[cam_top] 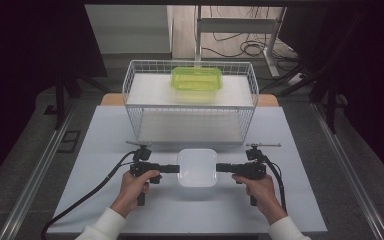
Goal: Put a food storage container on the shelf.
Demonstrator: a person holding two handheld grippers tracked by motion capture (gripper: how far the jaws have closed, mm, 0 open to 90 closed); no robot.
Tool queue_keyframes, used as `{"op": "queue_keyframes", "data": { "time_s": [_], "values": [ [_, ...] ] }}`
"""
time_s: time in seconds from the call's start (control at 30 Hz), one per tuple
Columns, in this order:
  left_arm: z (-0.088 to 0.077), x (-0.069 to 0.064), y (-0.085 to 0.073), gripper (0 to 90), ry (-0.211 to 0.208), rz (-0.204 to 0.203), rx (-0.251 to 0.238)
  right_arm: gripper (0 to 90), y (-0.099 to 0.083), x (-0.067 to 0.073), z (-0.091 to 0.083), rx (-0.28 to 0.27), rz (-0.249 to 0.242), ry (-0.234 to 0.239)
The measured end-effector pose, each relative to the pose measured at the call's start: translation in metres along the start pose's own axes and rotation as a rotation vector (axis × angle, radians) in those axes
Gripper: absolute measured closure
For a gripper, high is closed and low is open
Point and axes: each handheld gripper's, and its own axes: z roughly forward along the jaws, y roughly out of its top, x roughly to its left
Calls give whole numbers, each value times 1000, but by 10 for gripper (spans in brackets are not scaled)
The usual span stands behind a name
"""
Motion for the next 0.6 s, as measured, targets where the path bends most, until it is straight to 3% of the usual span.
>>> {"op": "queue_keyframes", "data": {
  "time_s": [0.17, 0.23, 0.3, 0.43, 0.6],
  "values": [
    [-5, -10, 6, 809, 16, 27, -8, 777, 5, 4, -2, -3, -14, 1],
    [-12, -19, 15, 810, -9, 37, -24, 775, 12, 8, -5, -21, -27, -2],
    [-14, -23, 18, 813, -8, 46, -28, 775, 14, 10, -7, -29, -28, 6],
    [-22, -37, 32, 812, 10, 75, -44, 777, 28, 24, -18, -61, -65, 24],
    [-29, -45, 42, 808, 5, 84, -65, 779, 42, 39, -27, -79, -104, 30]
  ]
}}
